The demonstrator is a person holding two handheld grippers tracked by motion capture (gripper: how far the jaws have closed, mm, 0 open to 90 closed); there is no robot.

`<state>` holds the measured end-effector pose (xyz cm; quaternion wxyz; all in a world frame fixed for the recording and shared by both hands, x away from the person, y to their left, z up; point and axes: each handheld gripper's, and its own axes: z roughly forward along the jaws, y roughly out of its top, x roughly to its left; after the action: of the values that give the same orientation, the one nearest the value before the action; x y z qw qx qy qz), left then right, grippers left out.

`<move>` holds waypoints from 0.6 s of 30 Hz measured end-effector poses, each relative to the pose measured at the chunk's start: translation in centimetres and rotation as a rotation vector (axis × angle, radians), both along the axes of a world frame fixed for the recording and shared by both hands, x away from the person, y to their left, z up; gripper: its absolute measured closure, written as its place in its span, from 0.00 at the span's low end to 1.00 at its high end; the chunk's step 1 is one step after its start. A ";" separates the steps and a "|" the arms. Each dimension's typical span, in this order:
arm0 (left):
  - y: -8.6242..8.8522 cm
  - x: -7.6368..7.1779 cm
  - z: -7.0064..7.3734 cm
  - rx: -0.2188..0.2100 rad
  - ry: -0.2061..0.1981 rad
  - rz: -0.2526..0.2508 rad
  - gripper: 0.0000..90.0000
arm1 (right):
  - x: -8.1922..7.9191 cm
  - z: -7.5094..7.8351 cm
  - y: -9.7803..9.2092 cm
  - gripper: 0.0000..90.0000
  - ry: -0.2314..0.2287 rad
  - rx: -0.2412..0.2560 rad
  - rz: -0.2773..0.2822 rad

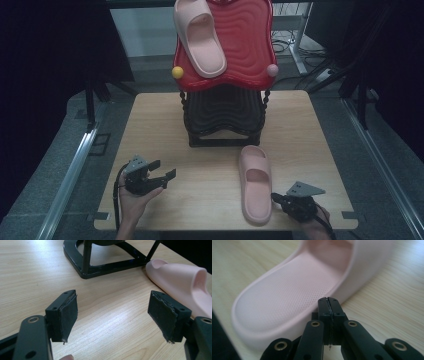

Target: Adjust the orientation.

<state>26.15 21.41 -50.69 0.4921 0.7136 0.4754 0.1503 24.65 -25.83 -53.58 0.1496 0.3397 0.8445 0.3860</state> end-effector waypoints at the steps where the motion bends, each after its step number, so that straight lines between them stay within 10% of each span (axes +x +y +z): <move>1: 0.0 0.0 0.0 0.000 0.000 0.001 0.27 | -0.2 0.0 1.1 1.00 -0.001 -0.002 0.023; 18: -0.9 0.0 -0.2 0.015 0.004 -0.019 0.27 | -0.3 -0.1 2.7 1.00 -0.019 0.021 0.033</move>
<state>26.19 20.49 -50.88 0.4871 0.7221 0.4685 0.1475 24.32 -23.16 -53.70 0.1477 0.3236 0.8446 0.4002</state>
